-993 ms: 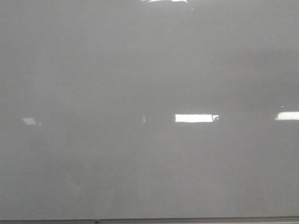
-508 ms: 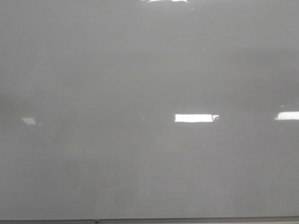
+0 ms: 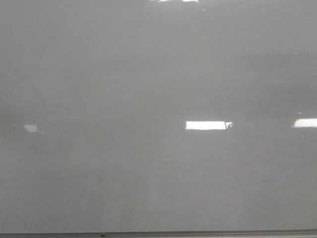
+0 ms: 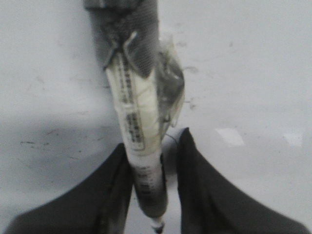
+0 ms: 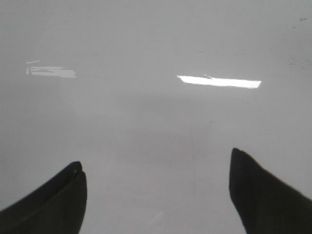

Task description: Write number 5 on whiteboard

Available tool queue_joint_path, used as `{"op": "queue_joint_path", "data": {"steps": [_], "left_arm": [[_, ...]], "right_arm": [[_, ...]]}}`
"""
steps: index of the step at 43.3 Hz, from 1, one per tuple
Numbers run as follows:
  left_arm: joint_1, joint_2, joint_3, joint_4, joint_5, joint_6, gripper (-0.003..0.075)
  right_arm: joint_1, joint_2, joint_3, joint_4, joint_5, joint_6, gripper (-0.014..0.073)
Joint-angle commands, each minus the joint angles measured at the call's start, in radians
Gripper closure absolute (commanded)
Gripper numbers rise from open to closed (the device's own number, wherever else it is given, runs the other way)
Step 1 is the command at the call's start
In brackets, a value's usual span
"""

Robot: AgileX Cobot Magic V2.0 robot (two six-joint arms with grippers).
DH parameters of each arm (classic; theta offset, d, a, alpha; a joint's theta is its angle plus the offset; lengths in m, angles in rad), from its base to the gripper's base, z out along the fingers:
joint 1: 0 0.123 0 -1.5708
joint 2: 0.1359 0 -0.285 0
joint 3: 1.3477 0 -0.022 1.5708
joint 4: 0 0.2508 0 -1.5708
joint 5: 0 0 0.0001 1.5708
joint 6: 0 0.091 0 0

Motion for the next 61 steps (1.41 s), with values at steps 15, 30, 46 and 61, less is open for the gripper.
{"op": "queue_joint_path", "data": {"steps": [15,30,46,61], "left_arm": [[-0.133,-0.209,-0.178,0.043,0.523,0.002,0.0741],[-0.576,-0.228,-0.429,0.043,1.018,0.381,0.0741],[-0.985,-0.228,-0.468,0.129,1.038,0.548,0.0741],[-1.023,-0.228,-0.468,0.123,1.025,0.548,0.0741]], "right_arm": [[-0.007,0.015,-0.036,0.006,-0.070,-0.002,-0.0020],[0.061,0.169,-0.135,0.029,0.100,-0.115,-0.0020],[0.478,0.541,-0.389,0.190,0.315,-0.469,-0.0020],[0.708,0.774,-0.562,0.190,0.246,-0.498,-0.0020]]}}
